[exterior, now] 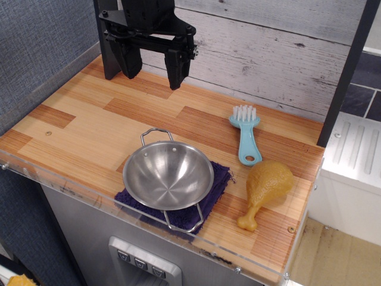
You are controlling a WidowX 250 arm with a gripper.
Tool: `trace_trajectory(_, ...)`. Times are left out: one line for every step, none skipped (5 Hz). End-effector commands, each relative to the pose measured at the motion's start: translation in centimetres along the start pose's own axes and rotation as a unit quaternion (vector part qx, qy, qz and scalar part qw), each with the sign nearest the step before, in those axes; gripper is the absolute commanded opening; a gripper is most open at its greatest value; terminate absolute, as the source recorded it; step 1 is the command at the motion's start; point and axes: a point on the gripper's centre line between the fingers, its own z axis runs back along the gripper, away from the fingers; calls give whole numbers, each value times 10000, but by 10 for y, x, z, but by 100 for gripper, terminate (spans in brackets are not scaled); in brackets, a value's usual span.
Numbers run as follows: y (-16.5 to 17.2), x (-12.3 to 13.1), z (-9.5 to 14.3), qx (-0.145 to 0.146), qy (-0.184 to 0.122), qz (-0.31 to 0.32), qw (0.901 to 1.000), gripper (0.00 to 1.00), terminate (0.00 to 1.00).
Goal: Hold the steel pan which is on the above the blue cloth, and place it in the left corner of the table.
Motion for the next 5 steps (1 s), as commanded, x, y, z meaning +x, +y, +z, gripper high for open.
trace_trajectory(0,0,0,0,0,0,10000,100,0)
trace_trajectory(-17,-26,7,-164,-203,-236,9994,100,0)
trace_trajectory(-28,-55,6,-267,-148,-369,9989,100,0)
trace_trajectory(-28,-88,3,-168,-9,-201,9997,100,0)
trace_trajectory(-20,-104,-16,-79,240,105,9996,100,0)
